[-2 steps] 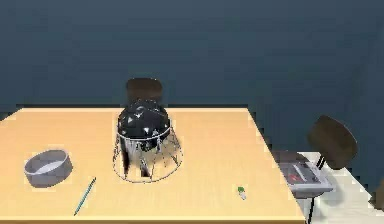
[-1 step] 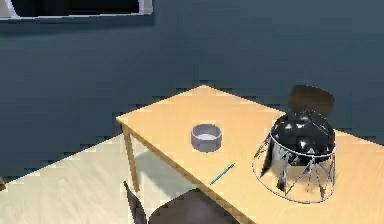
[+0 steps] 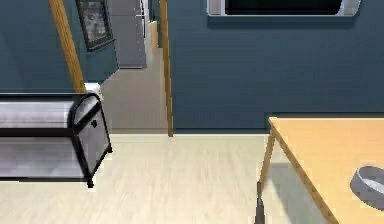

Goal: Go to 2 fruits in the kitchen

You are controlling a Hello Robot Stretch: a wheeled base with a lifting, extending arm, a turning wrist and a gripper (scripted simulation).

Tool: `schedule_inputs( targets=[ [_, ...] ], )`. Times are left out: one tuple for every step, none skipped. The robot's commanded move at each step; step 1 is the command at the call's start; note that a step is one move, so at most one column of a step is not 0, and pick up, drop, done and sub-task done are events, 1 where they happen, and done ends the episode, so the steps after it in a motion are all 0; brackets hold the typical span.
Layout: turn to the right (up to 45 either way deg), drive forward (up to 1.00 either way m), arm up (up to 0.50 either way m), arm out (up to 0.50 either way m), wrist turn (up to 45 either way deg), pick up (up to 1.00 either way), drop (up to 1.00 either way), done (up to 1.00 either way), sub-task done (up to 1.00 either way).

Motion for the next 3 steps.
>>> schedule_inputs(
  targets=[
    [-45.0,0.00,0.00,0.00,0.0,0.00,0.00,0.00,0.00],
    [0.0,0.15,0.00,0.00,0.0,0.00,0.00,0.00,0.00],
    [33.0,0.00,0.00,0.00,0.0,0.00,0.00,0.00,0.00]
  ],
)
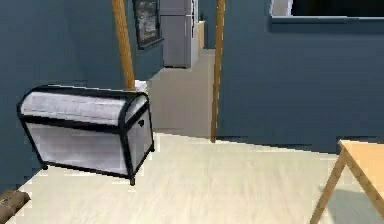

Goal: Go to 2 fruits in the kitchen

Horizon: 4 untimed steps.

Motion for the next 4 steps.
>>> schedule_inputs(
  targets=[
    [0.0,1.00,0.00,0.00,0.0,0.00,0.00,0.00,0.00],
    [3.0,0.00,0.00,0.00,0.0,0.00,0.00,0.00,0.00],
    [-9.0,0.00,0.00,0.00,0.0,0.00,0.00,0.00,0.00],
    [0.0,0.90,0.00,0.00,0.0,0.00,0.00,0.00,0.00]
  ],
)
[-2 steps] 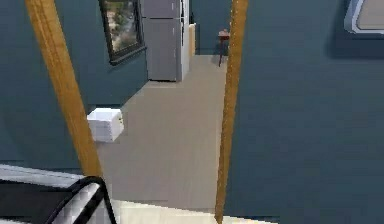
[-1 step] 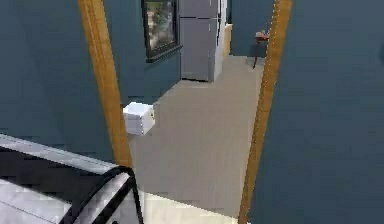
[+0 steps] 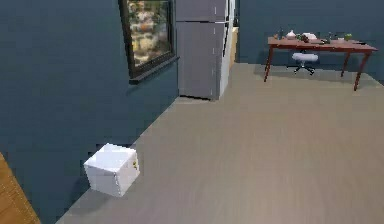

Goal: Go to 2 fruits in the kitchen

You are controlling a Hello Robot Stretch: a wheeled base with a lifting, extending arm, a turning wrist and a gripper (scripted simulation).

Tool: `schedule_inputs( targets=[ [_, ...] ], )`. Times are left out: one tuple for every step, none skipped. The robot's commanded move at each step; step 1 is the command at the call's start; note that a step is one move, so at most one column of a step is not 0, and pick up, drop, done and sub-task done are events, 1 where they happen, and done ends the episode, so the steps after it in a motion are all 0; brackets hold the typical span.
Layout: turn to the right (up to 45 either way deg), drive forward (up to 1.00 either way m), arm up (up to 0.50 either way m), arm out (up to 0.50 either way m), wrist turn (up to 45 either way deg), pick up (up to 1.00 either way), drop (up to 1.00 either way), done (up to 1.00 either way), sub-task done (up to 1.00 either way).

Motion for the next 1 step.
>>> schedule_inputs(
  targets=[
    [39.0,0.00,0.00,0.00,0.0,0.00,0.00,0.00,0.00]
  ],
)
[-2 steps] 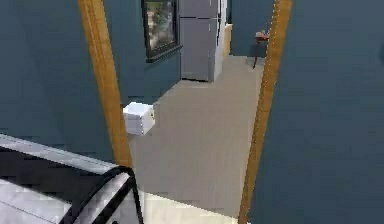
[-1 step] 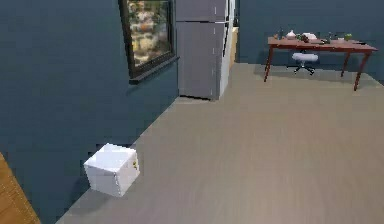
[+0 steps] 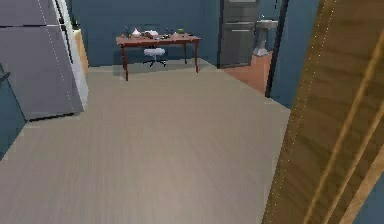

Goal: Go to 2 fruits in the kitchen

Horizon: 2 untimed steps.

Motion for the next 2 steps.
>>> schedule_inputs(
  targets=[
    [0.0,0.15,0.00,0.00,0.0,0.00,0.00,0.00,0.00],
    [-45.0,0.00,0.00,0.00,0.0,0.00,0.00,0.00,0.00]
  ],
)
